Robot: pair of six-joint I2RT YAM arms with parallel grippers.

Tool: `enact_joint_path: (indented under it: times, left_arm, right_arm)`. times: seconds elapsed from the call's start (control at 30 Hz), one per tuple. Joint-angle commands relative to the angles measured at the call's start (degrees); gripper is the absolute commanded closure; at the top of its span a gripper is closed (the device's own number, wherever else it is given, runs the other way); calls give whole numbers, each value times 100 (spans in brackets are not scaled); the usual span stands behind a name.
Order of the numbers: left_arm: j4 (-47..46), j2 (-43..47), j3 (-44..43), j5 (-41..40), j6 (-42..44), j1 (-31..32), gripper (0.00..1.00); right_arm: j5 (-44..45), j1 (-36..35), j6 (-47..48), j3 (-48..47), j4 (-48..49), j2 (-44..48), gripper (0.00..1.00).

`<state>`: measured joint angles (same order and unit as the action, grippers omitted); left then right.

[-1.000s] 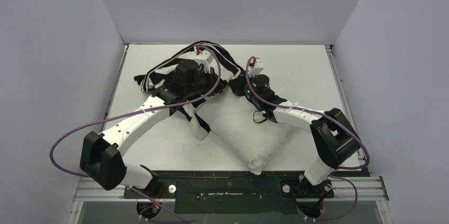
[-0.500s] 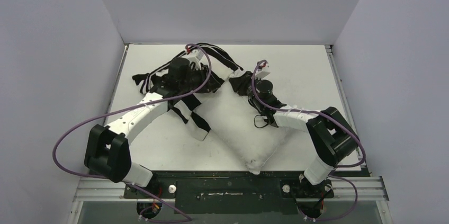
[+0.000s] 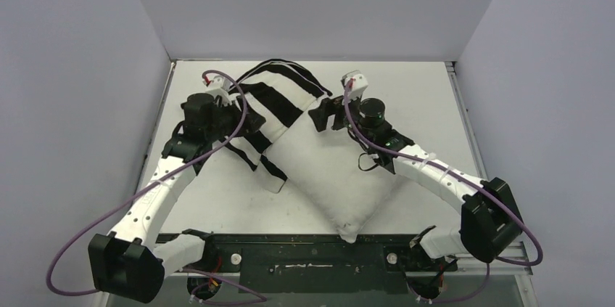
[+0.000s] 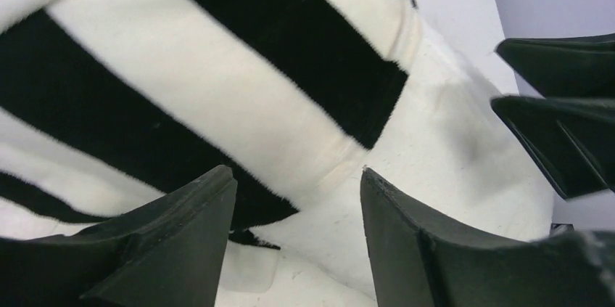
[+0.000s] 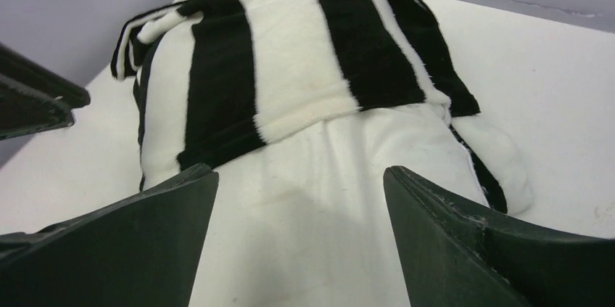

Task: Put the pillow into the pillowcase
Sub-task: Stuff the pillow into the pillowcase.

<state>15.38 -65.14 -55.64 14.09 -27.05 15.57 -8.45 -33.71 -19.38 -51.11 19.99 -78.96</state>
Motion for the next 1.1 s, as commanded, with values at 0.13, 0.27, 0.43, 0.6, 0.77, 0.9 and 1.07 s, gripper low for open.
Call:
enact_joint_path:
  times: [0.13,0.27,0.43,0.6,0.77,0.9,1.07]
  left_arm:
    - [14,628,841,247,-336,-460,29]
    - [35,571,994,665,-352,-721,16]
    - [-231,783,1384,929,-665,-1094,15]
    - [-580,833,1756,1313,-938,-1363,19]
    - [-913,642,1937,1576,-1260,-1417,26]
    - [-889,702,2073,1452,-1248,-1417,28]
    - [-1230,882,2243,1150,-1059,-1353,34]
  right_arm:
    - [1033,-1569,1861,-699,-1508,112,0]
    - [1428,-2253,2535,-957,-1720,-269,0]
    - [2345,-2893,3308,-1050,-1736,-772,0]
    - [3766,-3038,3951,-1101,-1414,-1628,0]
    - [3548,-2779,4086,-1113,-1090,-2118,18]
    - [2975,-2550,3733,-1114,-950,-1984,79]
    - [1821,-1921,2956,-1136,-879,-1613,100]
